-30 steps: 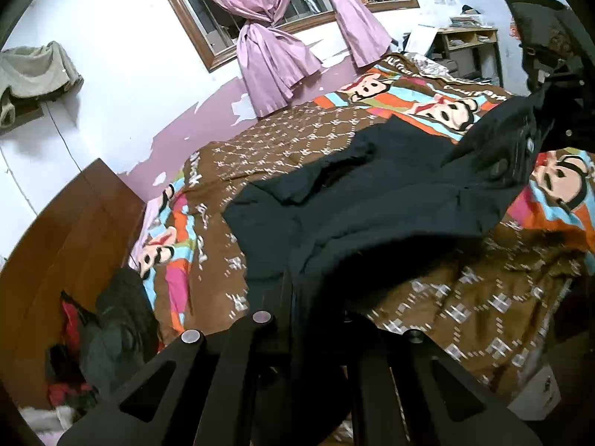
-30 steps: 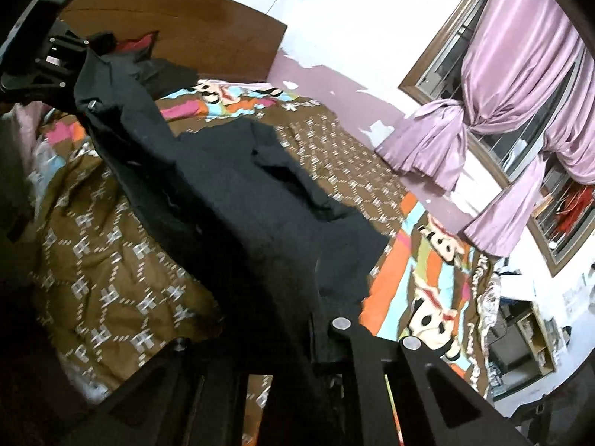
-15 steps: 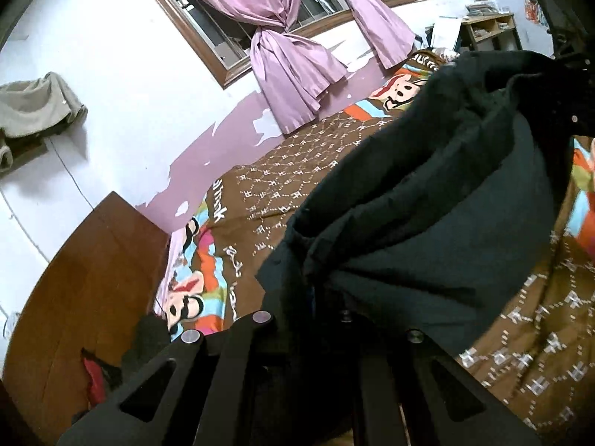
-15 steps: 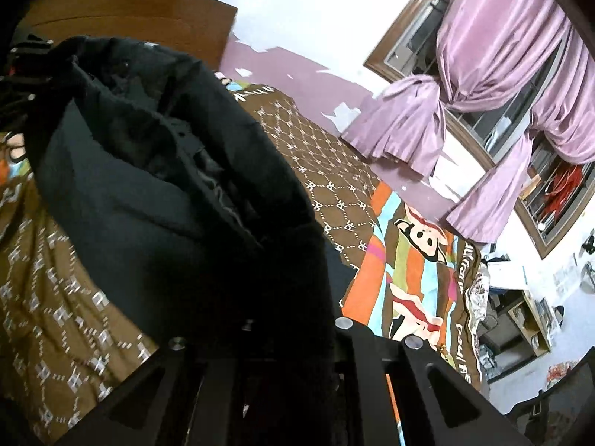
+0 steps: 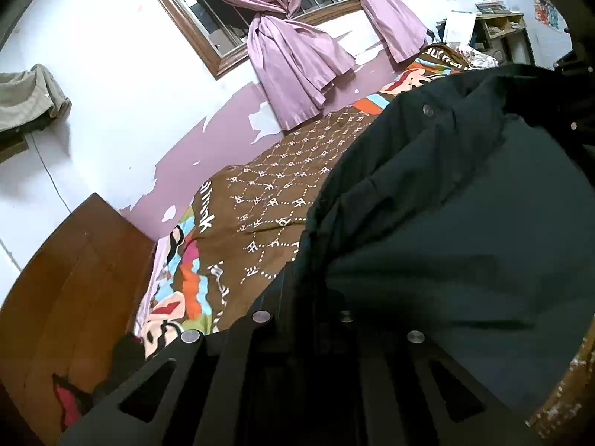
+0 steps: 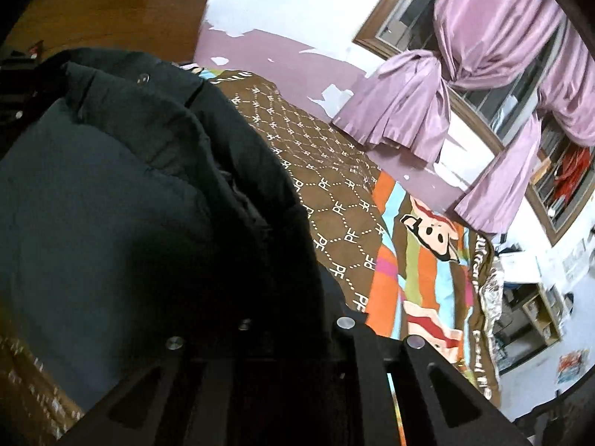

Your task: Fold large clothes

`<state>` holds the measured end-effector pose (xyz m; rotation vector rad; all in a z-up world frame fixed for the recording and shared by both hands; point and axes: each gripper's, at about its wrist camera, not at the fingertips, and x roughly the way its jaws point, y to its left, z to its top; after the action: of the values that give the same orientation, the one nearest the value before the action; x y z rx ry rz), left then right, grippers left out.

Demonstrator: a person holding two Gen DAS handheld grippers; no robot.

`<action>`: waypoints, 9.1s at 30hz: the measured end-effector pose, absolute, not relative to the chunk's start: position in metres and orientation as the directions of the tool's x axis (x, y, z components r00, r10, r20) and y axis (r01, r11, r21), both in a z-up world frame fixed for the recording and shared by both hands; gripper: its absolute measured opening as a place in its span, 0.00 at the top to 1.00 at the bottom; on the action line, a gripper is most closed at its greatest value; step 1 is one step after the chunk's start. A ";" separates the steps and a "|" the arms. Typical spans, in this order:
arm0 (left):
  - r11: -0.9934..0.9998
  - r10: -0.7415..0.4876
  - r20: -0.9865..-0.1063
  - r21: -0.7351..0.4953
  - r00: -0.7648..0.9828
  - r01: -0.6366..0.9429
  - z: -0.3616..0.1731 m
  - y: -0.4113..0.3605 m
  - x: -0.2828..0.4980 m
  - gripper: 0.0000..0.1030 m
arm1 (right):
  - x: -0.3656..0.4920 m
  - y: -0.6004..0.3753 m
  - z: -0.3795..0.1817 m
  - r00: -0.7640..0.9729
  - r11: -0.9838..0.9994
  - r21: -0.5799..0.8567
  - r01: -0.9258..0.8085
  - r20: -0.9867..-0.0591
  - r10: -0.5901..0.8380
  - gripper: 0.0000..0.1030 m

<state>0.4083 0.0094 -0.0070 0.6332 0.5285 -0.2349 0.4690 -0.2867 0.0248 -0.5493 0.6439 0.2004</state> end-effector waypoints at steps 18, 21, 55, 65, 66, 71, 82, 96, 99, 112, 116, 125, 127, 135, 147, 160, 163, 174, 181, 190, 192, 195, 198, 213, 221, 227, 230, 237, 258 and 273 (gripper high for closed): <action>0.851 -0.013 -0.539 0.436 0.842 0.292 -0.042 0.009 0.434 0.74 | 0.493 -0.296 0.000 0.834 0.919 -0.328 -0.221 -0.552 0.003 0.42; 0.872 0.025 -0.491 0.436 0.871 0.221 -0.037 0.012 0.431 0.39 | 0.495 -0.309 0.008 0.834 0.950 -0.230 -0.212 -0.549 0.053 0.33; 0.804 -0.361 -0.674 0.126 0.644 0.582 -0.038 -0.026 0.369 0.04 | 0.430 -0.297 -0.026 0.654 0.884 0.074 -0.461 -0.646 0.395 0.03; 0.891 -0.299 -0.701 0.037 0.648 0.452 -0.034 -0.022 0.442 0.01 | 0.488 -0.282 -0.027 0.678 0.906 0.033 -0.422 -0.652 0.340 0.00; 0.899 -0.290 -0.702 0.032 0.650 0.436 -0.033 -0.020 0.448 0.01 | 0.491 -0.281 -0.028 0.681 0.909 0.028 -0.416 -0.652 0.332 0.00; 0.929 -0.244 -0.696 0.032 0.676 0.368 -0.028 -0.007 0.469 0.01 | 0.510 -0.280 -0.027 0.694 0.924 0.014 -0.383 -0.655 0.298 0.00; 0.953 -0.218 -0.720 -0.012 0.659 0.302 -0.042 0.005 0.509 0.01 | 0.562 -0.283 -0.040 0.654 0.947 0.038 -0.319 -0.714 0.249 0.00; 0.946 -0.280 -0.697 -0.082 0.661 0.314 -0.048 0.013 0.507 0.01 | 0.575 -0.296 -0.057 0.614 0.945 0.137 -0.296 -0.731 0.298 0.00; 0.945 -0.283 -0.690 -0.082 0.666 0.317 -0.049 0.013 0.507 0.01 | 0.574 -0.297 -0.058 0.610 0.943 0.149 -0.297 -0.730 0.308 0.00; 0.945 -0.280 -0.673 -0.066 0.685 0.322 -0.052 0.010 0.501 0.01 | 0.570 -0.297 -0.063 0.617 0.941 0.155 -0.302 -0.720 0.317 0.00; 0.944 -0.282 -0.669 -0.066 0.688 0.323 -0.053 0.011 0.501 0.01 | 0.569 -0.297 -0.063 0.618 0.941 0.157 -0.301 -0.719 0.318 0.00; 0.953 -0.277 -0.605 -0.072 0.746 0.296 -0.031 0.028 0.474 0.01 | 0.528 -0.312 -0.039 0.716 0.936 0.092 -0.339 -0.620 0.320 0.00; 0.954 -0.281 -0.568 -0.078 0.773 0.289 -0.022 0.044 0.461 0.01 | 0.516 -0.321 -0.030 0.751 0.942 0.013 -0.335 -0.601 0.275 0.00; 0.958 -0.287 -0.639 -0.173 0.714 0.230 -0.018 0.121 0.453 0.01 | 0.509 -0.398 -0.036 0.731 0.977 0.039 -0.209 -0.657 0.183 0.00; 0.846 -0.514 -0.705 -0.510 0.488 0.154 -0.075 0.167 0.472 0.01 | 0.525 -0.456 -0.091 0.567 0.853 0.510 -0.111 -0.672 0.476 0.00; 0.757 -0.642 -0.638 -0.616 0.424 0.219 -0.071 0.173 0.478 0.04 | 0.520 -0.433 -0.084 0.431 0.810 0.567 -0.153 -0.699 0.571 0.00; 0.765 -0.624 -0.646 -0.621 0.440 0.171 -0.068 0.170 0.480 0.15 | 0.518 -0.425 -0.081 0.436 0.831 0.540 -0.129 -0.722 0.537 0.00; 0.820 -0.512 -0.643 -0.563 0.570 0.101 -0.018 0.152 0.468 0.81 | 0.500 -0.400 -0.042 0.503 0.866 0.466 -0.180 -0.714 0.488 0.70; 0.845 -0.477 -0.532 -0.496 0.700 0.199 0.045 0.137 0.453 0.87 | 0.490 -0.362 0.031 0.596 0.840 0.423 -0.339 -0.594 0.540 0.78; 0.874 -0.402 -0.434 -0.444 0.806 0.198 0.081 0.173 0.438 0.87 | 0.503 -0.311 0.059 0.658 0.815 0.383 -0.436 -0.482 0.578 0.78; 0.883 -0.384 -0.464 -0.436 0.798 0.171 0.066 0.182 0.444 0.87 | 0.512 -0.302 0.048 0.645 0.821 0.383 -0.423 -0.509 0.570 0.78; 0.888 -0.365 -0.547 -0.449 0.753 0.104 0.029 0.192 0.457 0.87 | 0.524 -0.291 0.023 0.611 0.842 0.380 -0.383 -0.580 0.539 0.78; 0.890 -0.335 -0.583 -0.453 0.740 0.046 0.004 0.201 0.460 0.82 | 0.531 -0.294 -0.007 0.591 0.870 0.386 -0.307 -0.639 0.492 0.73; 0.969 -0.004 -0.595 -0.201 0.803 -0.144 0.002 0.183 0.417 0.02 | 0.476 -0.301 0.002 0.782 0.990 0.113 -0.079 -0.609 0.132 0.00; 0.992 -0.004 -0.472 -0.115 0.882 -0.058 0.039 0.143 0.366 0.02 | 0.423 -0.285 0.037 0.854 0.977 0.165 -0.134 -0.481 0.198 0.00; 0.999 -0.004 -0.425 -0.048 0.905 -0.019 0.055 0.114 0.323 0.02 | 0.381 -0.259 0.057 0.889 0.973 0.141 -0.183 -0.399 0.225 0.00; 1.000 -0.017 -0.419 -0.025 0.908 0.007 0.057 0.103 0.306 0.02 | 0.362 -0.245 0.064 0.900 0.974 0.120 -0.192 -0.374 0.223 0.00; 1.000 -0.030 -0.389 -0.014 0.921 0.027 0.049 0.091 0.262 0.01 | 0.322 -0.223 0.068 0.900 0.963 0.109 -0.247 -0.344 0.269 0.00; 0.995 -0.059 -0.410 0.049 0.910 0.087 -0.018 0.101 0.200 0.01 | 0.269 -0.169 0.008 0.869 0.953 0.005 -0.302 -0.409 0.278 0.00; 0.993 -0.067 -0.435 0.059 0.898 0.103 -0.032 0.101 0.201 0.01 | 0.269 -0.163 -0.004 0.851 0.950 -0.008 -0.313 -0.446 0.277 0.00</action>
<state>0.2006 0.1007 -0.0315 0.0818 0.4473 -0.0885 0.2689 -0.1633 -0.0038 -0.0816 0.4570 0.3108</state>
